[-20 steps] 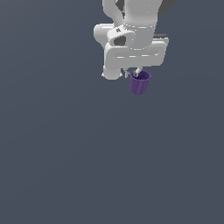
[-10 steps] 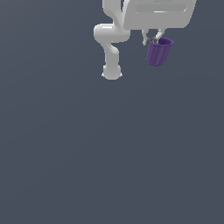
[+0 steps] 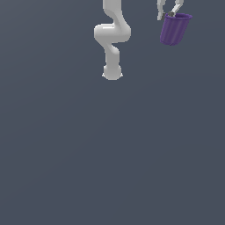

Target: Pick up the object and move it to a goal position.

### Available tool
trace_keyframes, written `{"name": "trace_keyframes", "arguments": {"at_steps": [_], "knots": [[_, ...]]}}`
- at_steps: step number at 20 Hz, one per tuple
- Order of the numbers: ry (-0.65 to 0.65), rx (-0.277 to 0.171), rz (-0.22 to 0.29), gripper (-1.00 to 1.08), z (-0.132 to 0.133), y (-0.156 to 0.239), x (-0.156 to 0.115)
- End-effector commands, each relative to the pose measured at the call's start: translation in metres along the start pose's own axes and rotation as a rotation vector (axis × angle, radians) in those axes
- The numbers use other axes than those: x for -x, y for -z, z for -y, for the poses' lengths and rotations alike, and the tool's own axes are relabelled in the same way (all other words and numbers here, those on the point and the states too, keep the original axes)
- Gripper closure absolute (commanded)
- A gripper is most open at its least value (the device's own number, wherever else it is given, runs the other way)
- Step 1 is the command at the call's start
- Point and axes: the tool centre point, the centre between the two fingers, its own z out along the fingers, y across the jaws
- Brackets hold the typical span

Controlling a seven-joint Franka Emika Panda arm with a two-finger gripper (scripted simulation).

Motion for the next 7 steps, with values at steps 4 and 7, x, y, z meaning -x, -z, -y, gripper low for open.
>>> {"name": "trace_keyframes", "arguments": {"at_steps": [4, 7], "knots": [[-0.001, -0.001, 0.000, 1.08, 0.0077, 0.0133, 0.0025], [-0.001, -0.001, 0.000, 1.08, 0.0085, 0.0144, 0.0024]]}}
